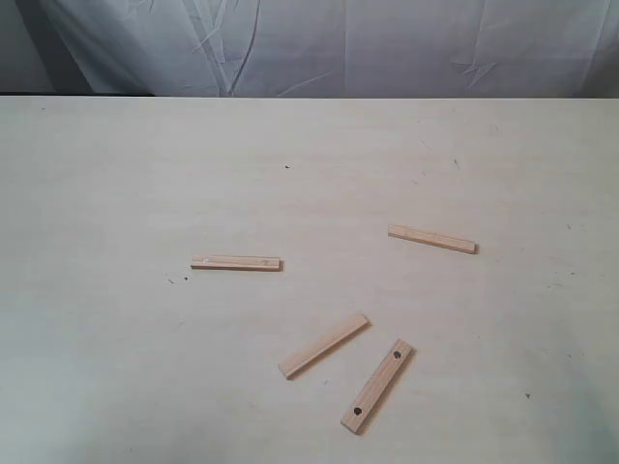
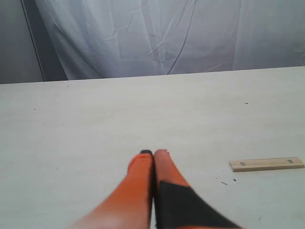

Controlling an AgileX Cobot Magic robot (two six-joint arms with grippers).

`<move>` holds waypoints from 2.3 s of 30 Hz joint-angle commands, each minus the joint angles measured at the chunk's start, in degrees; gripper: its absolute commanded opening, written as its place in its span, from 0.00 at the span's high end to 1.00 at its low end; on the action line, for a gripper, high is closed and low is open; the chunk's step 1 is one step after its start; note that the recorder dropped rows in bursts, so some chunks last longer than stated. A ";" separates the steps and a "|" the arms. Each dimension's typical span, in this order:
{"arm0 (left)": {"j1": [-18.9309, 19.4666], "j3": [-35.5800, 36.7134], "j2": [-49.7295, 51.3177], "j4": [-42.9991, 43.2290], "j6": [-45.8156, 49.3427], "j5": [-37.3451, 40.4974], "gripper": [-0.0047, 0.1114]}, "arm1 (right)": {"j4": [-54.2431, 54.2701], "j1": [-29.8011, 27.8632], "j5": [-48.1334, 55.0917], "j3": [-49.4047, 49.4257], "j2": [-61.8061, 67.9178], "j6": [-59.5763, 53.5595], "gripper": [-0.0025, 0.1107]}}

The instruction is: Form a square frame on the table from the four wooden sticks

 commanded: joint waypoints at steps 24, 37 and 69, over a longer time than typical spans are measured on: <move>0.12 0.14 -0.40 1.02 -0.25 -14.50 0.96 | 0.06 -0.09 -0.53 0.13 -0.30 -0.14 0.98; 0.12 0.14 -0.40 0.72 -3.20 -26.52 0.96 | 0.06 -0.09 -0.53 0.13 -0.30 -0.14 0.98; -0.68 -48.86 58.32 -19.86 19.86 29.51 0.96 | 0.06 -0.09 -0.49 0.13 -0.30 -0.14 0.98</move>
